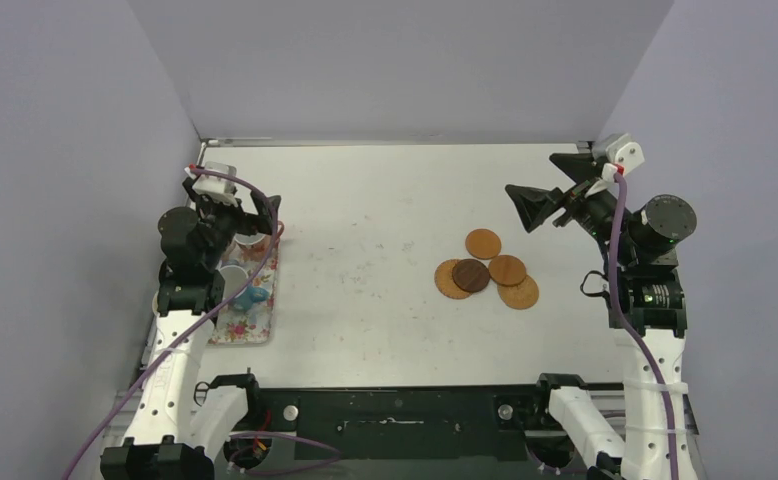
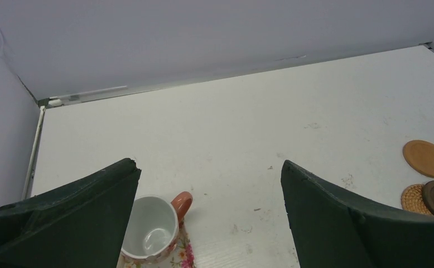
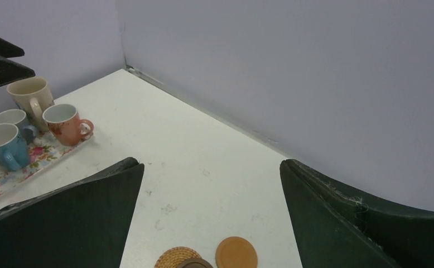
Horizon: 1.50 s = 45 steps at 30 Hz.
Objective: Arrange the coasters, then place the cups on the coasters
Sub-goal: Move the coaster to the center of the board.
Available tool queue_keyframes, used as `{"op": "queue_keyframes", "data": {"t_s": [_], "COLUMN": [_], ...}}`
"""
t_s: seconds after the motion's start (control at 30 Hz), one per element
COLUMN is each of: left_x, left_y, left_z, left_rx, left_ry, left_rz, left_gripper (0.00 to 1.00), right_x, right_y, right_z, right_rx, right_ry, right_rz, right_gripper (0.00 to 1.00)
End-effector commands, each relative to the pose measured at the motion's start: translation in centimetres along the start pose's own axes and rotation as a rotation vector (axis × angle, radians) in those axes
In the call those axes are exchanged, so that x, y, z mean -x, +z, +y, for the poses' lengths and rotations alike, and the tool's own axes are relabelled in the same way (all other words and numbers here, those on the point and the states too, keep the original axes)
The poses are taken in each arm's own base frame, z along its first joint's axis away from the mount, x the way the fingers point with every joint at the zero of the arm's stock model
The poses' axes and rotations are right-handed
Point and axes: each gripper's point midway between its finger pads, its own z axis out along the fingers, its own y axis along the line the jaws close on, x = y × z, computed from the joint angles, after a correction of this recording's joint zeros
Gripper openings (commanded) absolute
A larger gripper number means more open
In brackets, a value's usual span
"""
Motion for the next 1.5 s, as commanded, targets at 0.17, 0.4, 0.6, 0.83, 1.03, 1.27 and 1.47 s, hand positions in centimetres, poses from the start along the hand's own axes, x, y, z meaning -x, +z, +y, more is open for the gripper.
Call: {"op": "queue_keyframes", "data": {"t_s": [0.17,0.4,0.6,0.83,1.03,1.27,1.47], "left_x": [1.2,1.1,1.0,1.5,-2.3,-5.9,-8.6], "left_y": [0.2,0.2,0.2,0.2,0.0,0.1,-0.4], "left_z": [0.2,0.1,0.1,-0.6,-2.0,-3.4,-5.3], "left_rx": [0.006,0.003,0.001,-0.055,-0.186,-0.289,-0.408], "left_ry": [0.007,0.009,0.013,0.106,0.194,0.204,0.151], "left_rz": [-0.051,-0.050,-0.051,-0.031,0.092,0.090,0.137], "left_gripper": [0.97,0.97,0.97,0.97,0.97,0.97,0.97], "right_x": [0.5,-1.8,-3.0,-4.7,-10.1,-17.0,-22.3], "right_y": [0.4,-0.4,-1.3,-0.9,0.0,0.9,1.9], "right_z": [0.6,4.5,6.4,4.4,0.4,-1.6,-3.0], "right_rx": [0.052,0.321,0.453,0.387,0.259,0.186,0.125], "right_ry": [-0.057,-0.208,-0.260,-0.361,-0.381,-0.306,-0.247], "right_rz": [-0.037,0.009,0.034,0.107,0.271,0.360,0.420], "right_gripper": [1.00,1.00,1.00,1.00,1.00,1.00,1.00]}}
